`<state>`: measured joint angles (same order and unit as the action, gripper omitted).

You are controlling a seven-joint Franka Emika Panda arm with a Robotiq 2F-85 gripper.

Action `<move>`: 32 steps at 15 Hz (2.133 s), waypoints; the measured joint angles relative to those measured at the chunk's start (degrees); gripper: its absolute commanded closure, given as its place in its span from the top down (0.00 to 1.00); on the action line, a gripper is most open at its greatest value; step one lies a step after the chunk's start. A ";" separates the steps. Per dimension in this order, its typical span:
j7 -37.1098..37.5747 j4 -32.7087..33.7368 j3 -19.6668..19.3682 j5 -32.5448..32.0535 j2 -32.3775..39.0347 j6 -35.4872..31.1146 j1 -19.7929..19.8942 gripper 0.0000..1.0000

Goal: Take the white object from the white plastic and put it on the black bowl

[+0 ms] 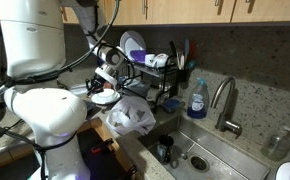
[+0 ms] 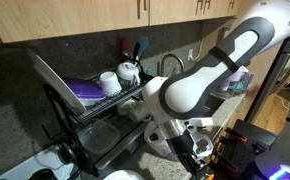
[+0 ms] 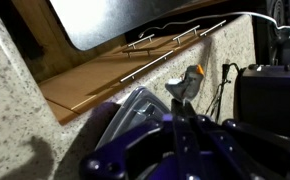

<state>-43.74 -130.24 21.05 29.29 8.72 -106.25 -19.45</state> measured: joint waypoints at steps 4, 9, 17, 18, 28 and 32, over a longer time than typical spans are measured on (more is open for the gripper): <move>0.11 0.33 1.00 -1.11 0.30 -0.29 -0.58 0.01; 0.11 0.32 0.79 -1.11 0.55 -0.29 -0.31 0.00; 0.09 1.90 3.27 -1.11 4.61 -4.06 -1.62 0.00; 0.09 2.36 3.89 -1.10 5.50 -5.94 -2.09 0.00; 0.03 5.07 8.37 -2.37 13.48 -23.66 -4.54 0.00; 0.03 5.53 8.55 -4.43 14.89 -24.23 -4.51 0.32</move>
<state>-43.71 -124.71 29.60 24.86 23.61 -130.48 -23.96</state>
